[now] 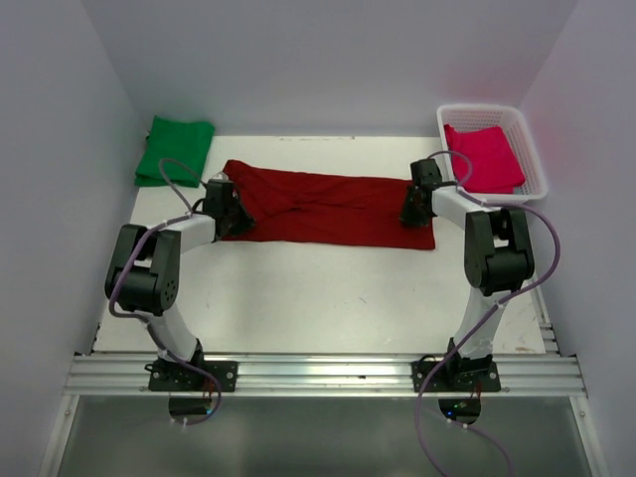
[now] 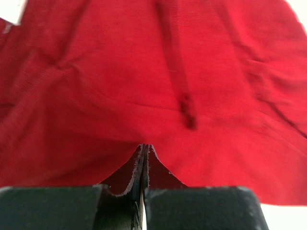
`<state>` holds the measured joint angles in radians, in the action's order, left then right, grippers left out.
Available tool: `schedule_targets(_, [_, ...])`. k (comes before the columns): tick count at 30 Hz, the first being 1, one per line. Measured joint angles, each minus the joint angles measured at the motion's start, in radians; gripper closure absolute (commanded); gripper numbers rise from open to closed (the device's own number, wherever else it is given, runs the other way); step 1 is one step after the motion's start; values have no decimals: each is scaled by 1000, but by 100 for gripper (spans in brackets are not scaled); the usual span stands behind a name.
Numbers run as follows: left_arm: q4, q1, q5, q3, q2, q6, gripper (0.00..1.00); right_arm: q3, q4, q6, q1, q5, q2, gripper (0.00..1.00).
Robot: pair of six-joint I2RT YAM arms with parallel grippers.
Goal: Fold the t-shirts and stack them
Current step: Rotate the tshirt 70 degrees
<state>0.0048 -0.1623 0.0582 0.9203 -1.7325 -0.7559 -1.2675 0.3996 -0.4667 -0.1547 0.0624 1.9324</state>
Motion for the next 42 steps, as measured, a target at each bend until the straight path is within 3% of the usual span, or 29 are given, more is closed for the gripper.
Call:
schedule_targets(13, [-9,14,-64,94,-117,-11,100,96,-16,8,-39,8,-69,100])
schedule_targets(17, [-7,33,-58,175,-183,-11,100,175,-13,7,-100,30,-130,100])
schedule_targets(25, [-29,74,48,475,-406,20,100,420,-40,-69,-332,-1,-334,100])
schedule_targets(32, [-99,75,243,717,-567,79,100,541,-74,-203,-592,-67,-438,100])
schedule_targets(42, [-85,75,564,847,-695,88,100,451,10,-330,-941,-101,-370,100])
